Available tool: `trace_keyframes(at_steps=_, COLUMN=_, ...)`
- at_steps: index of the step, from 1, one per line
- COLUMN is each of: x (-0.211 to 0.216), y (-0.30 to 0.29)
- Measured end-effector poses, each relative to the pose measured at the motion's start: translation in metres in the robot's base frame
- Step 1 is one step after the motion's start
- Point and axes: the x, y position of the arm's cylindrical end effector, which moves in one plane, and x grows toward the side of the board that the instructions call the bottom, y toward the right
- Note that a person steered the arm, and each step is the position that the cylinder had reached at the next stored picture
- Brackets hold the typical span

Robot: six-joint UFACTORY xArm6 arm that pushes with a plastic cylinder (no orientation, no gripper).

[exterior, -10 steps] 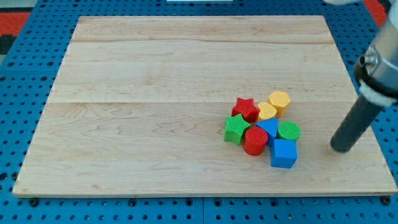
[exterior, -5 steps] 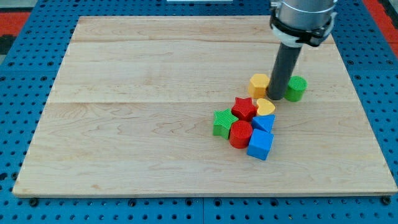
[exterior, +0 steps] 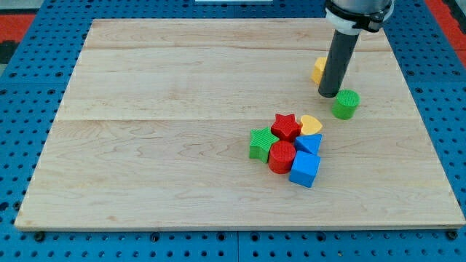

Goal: Move the yellow hexagon to the top right

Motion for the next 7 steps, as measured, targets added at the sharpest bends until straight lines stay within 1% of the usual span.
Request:
trace_keyframes(at_steps=1, x=-0.057, y=0.002)
trace_keyframes(at_steps=2, x=-0.101, y=0.018)
trace_keyframes(at_steps=3, x=-0.085, y=-0.01)
trace_keyframes(at_steps=4, x=-0.098, y=-0.043)
trace_keyframes(at_steps=5, x=-0.108, y=0.023)
trace_keyframes(at_steps=6, x=-0.094, y=0.026)
trace_keyframes(at_steps=7, x=-0.017, y=0.089)
